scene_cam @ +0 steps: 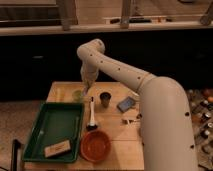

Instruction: Place towel in plastic cup

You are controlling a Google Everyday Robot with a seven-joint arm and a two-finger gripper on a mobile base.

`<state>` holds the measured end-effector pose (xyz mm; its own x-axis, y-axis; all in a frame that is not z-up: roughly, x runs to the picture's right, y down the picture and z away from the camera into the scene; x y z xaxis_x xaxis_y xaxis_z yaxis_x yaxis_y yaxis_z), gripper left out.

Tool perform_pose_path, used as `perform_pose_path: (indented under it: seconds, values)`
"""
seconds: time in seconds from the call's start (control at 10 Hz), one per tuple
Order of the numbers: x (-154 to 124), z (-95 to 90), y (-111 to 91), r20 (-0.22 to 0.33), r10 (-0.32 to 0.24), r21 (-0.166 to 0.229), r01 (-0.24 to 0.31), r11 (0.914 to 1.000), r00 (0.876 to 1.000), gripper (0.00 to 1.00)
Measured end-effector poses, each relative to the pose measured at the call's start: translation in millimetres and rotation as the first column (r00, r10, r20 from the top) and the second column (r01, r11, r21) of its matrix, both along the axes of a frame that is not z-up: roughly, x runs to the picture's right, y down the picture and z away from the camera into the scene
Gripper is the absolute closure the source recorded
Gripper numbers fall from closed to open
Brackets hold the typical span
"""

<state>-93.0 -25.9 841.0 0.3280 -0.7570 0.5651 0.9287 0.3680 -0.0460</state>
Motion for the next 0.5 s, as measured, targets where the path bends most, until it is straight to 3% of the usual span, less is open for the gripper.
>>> perform_pose_path:
  seconds: [0.5]
  values:
    - [-20, 8.3, 4, 0.031, -0.031, -0.009, 0.031, 0.9995, 0.999, 1.0]
